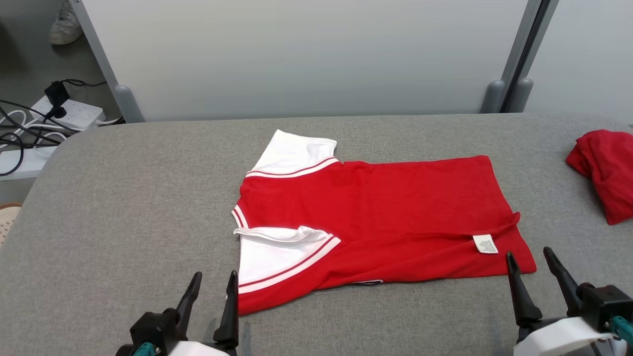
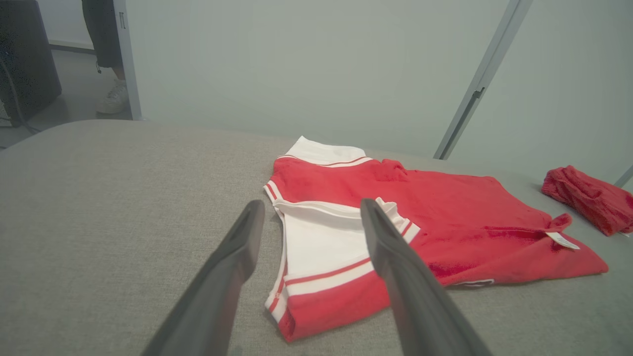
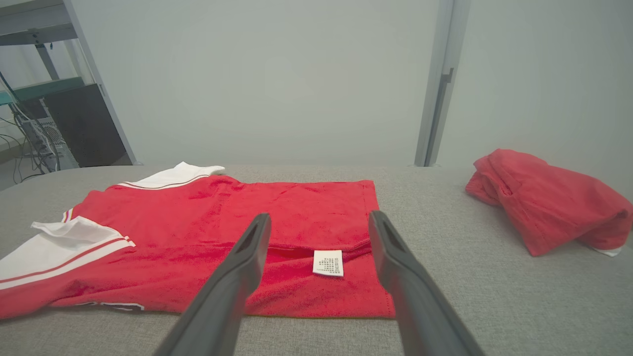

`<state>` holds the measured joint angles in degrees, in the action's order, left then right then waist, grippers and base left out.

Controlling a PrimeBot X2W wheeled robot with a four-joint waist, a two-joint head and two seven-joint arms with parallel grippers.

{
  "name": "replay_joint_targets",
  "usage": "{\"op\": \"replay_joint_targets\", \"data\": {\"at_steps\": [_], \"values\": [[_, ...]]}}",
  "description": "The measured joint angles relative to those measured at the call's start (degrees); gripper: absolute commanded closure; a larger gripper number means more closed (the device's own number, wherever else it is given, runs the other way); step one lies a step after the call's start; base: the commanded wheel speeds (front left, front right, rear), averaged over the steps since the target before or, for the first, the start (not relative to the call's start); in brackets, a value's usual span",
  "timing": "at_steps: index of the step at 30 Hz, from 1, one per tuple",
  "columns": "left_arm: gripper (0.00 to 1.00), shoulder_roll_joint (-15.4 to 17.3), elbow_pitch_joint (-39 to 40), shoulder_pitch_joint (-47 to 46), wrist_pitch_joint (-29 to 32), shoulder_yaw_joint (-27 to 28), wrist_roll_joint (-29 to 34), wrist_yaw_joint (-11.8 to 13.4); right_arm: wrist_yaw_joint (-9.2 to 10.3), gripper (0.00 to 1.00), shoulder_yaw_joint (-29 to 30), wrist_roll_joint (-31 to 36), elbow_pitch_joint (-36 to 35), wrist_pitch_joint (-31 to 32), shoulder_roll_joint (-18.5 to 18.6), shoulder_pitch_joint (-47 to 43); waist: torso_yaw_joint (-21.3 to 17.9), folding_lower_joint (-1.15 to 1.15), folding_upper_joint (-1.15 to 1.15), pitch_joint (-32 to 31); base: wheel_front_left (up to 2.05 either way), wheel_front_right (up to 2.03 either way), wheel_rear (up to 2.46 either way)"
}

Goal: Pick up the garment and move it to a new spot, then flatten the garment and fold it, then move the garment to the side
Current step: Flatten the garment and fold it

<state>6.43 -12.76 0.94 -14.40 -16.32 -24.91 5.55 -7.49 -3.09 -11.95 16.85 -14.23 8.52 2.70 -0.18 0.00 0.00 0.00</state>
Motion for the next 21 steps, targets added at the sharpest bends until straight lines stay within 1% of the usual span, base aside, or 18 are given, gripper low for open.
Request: {"op": "replay_joint_targets", "data": {"at_steps": [5, 10, 16, 19, 21], "values": [[0.00, -0.2, -1.2, 1.3, 0.4, -1.3, 0.0, 0.0, 0.00, 0.00, 0.5, 0.4, -1.1, 0.0, -1.2, -2.4, -0.2, 0.00, 0.00, -0.2, 0.00, 0.00, 0.00], [0.00, -0.3, -3.8, 1.2, 3.3, -2.2, -0.4, 0.0, 0.00, 0.00, 0.6, 0.4, -1.3, 0.0, -1.2, -2.4, -0.4, 0.00, 0.00, 0.1, 0.00, 0.00, 0.00], [0.00, -0.6, -9.2, 0.5, 5.8, -3.3, -0.7, -0.3, 0.00, 0.00, 0.6, 0.4, -1.5, 0.0, -1.2, -2.2, -0.6, 0.00, 0.00, 0.8, 0.00, 0.00, 0.00], [0.00, -1.1, -11.3, -0.7, 6.1, -3.4, -1.0, -0.5, 0.00, 0.00, 0.6, 0.4, -1.5, 0.0, -1.2, -2.0, -0.6, 0.00, 0.00, 1.2, 0.00, 0.00, 0.00], [0.00, -1.7, -14.5, -3.2, 6.5, -3.8, -1.5, -0.9, 0.00, 0.00, 0.5, 0.4, -1.5, 0.0, -1.2, -2.0, -0.8, 0.00, 0.00, 1.8, 0.00, 0.00, 0.00]]}}
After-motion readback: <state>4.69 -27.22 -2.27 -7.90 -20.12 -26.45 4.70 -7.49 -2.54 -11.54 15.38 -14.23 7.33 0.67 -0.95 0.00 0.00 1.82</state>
